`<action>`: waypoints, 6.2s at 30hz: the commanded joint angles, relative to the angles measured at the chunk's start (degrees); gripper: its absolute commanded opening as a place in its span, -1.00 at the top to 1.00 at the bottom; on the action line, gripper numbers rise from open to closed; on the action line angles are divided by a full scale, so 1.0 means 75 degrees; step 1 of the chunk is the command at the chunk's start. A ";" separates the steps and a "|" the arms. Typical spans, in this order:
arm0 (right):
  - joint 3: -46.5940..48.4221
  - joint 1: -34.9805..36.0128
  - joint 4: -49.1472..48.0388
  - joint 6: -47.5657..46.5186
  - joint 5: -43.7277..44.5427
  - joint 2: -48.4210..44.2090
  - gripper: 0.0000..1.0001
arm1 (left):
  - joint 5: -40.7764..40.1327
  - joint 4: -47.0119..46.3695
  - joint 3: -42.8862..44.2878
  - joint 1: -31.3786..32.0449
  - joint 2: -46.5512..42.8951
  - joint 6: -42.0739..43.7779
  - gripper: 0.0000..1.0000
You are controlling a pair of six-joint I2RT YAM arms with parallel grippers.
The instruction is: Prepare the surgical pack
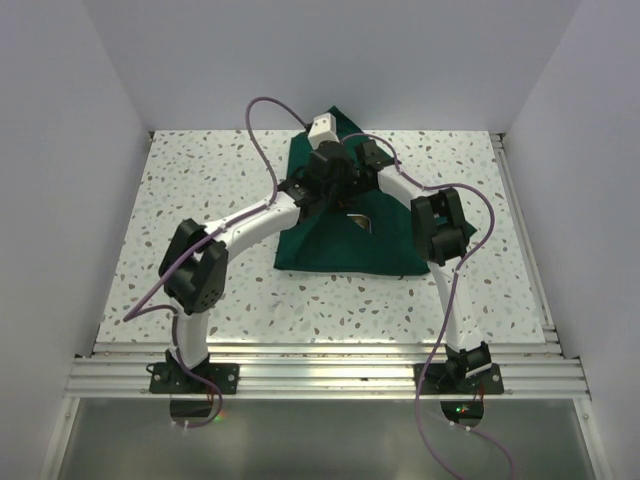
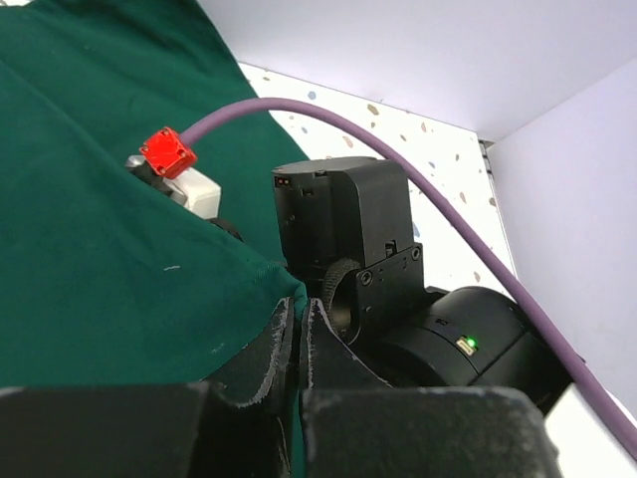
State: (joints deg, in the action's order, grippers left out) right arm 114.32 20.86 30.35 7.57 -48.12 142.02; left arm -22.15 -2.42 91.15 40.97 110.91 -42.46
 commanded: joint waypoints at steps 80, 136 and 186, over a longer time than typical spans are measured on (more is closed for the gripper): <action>-0.5386 -0.3660 -0.0532 0.3244 0.6942 -0.5904 -0.16 | 0.1568 -0.0674 -0.2432 -0.0165 -0.1755 0.1033 -0.43; -0.6055 -0.4094 -0.0999 0.4416 0.9065 -0.4579 1.00 | 0.2555 -0.3569 -0.8146 -0.0166 -0.4030 0.0434 -0.25; 0.0471 0.2397 -0.0495 0.3771 0.7202 -0.2881 1.00 | 0.3680 -0.1729 -0.5955 -0.2545 -0.2355 0.1477 0.31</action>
State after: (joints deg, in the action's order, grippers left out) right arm 113.89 36.69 31.79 35.05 8.86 120.05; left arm 4.71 -11.86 44.56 21.91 92.58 -33.15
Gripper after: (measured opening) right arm 0.023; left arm 0.349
